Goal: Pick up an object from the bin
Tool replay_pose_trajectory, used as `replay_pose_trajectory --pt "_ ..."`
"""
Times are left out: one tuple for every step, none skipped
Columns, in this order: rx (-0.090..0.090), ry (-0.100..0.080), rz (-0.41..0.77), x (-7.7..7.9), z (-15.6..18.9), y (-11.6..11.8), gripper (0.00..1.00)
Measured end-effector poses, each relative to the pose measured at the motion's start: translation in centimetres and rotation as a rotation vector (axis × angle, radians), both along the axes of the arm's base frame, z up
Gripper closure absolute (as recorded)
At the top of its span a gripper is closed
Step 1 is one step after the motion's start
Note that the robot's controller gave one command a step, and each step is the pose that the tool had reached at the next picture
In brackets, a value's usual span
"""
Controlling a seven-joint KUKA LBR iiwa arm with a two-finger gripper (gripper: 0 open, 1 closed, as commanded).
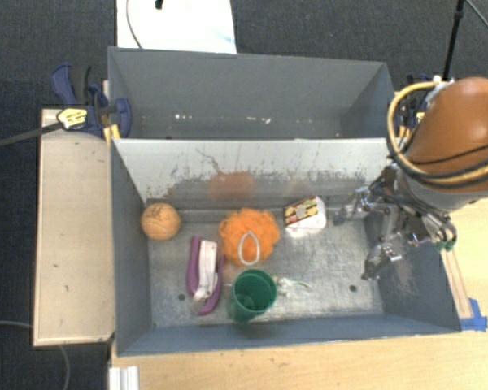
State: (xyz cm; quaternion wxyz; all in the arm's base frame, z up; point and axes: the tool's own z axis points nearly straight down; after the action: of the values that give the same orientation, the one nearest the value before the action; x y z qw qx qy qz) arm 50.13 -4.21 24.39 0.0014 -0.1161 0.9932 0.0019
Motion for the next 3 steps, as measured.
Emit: replay_pose_trajectory --pt "-0.005 0.0 -0.012 -0.7 1.1 0.5 0.0" --pt "-0.003 -0.002 -0.048 3.6 1.3 3.7 0.0" --pt "-0.003 -0.008 -0.054 2.6 -3.5 6.4 0.0"
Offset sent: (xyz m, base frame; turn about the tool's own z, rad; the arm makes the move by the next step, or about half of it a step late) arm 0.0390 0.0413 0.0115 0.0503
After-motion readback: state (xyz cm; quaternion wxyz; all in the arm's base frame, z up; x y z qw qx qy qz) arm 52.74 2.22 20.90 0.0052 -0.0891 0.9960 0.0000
